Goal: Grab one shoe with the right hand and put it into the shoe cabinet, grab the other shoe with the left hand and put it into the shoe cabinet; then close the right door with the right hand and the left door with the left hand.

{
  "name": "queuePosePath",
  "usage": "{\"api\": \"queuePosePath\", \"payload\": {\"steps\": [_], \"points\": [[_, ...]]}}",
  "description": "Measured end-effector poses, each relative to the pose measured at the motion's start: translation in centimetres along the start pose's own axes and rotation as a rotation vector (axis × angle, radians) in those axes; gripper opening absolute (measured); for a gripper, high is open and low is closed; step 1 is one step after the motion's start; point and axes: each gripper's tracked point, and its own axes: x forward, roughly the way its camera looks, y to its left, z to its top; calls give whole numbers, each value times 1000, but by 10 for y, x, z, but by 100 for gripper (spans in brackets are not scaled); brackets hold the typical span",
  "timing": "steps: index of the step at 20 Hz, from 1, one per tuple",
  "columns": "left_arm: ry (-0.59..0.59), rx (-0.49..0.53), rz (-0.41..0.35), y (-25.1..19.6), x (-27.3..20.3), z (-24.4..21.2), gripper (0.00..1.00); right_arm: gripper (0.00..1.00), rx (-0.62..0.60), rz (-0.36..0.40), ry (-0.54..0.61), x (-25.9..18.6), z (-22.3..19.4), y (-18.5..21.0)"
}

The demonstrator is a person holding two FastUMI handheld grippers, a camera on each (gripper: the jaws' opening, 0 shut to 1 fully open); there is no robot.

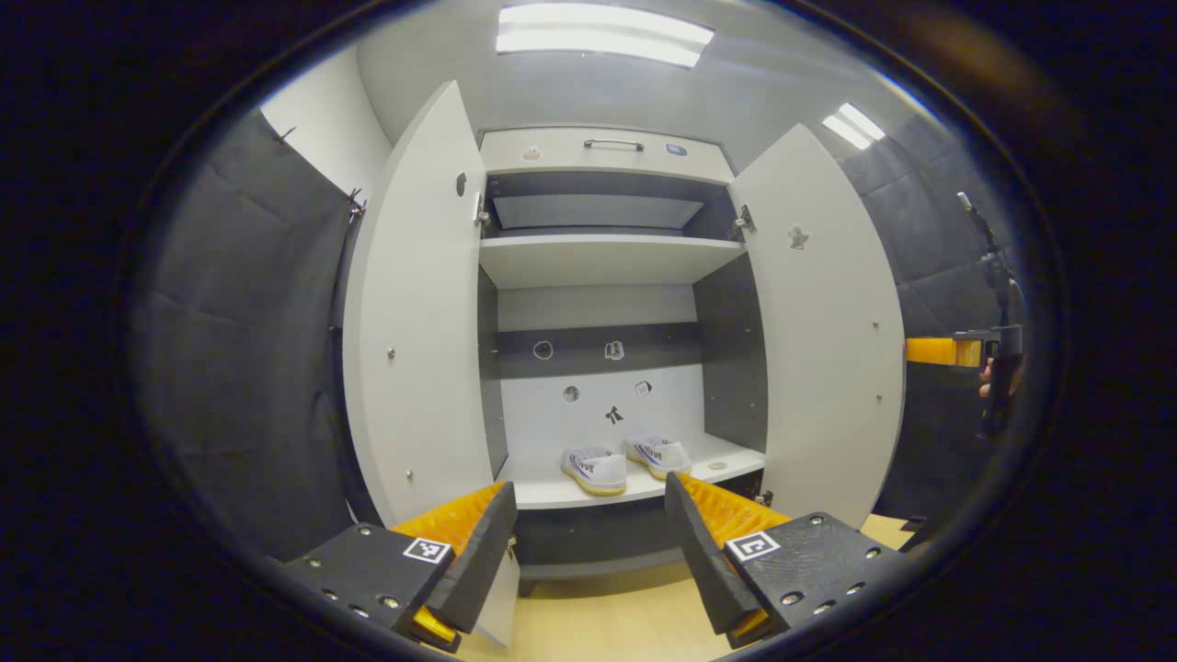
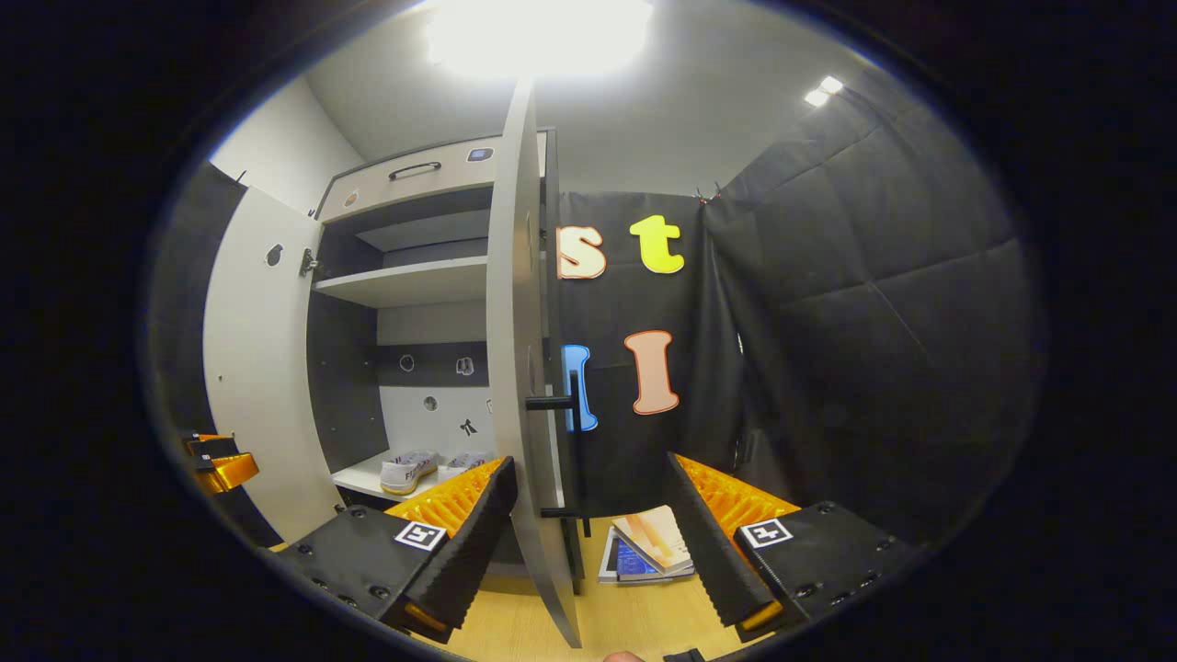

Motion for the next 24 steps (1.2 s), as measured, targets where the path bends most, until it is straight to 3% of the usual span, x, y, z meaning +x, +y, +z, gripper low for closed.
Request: {"api": "queuePosePath", "payload": {"steps": [10,16,24], "points": [[10,0,18,1,-4,-1,93,98,-10,-206,42,35,-20,-55],[21,-2,50,24,-18,-4,92,97,-6,-212,100,42,-40,-41],[13,-3,73,60,-33,-5,93,97,-75,-244,78,37,-33,-22]]}}
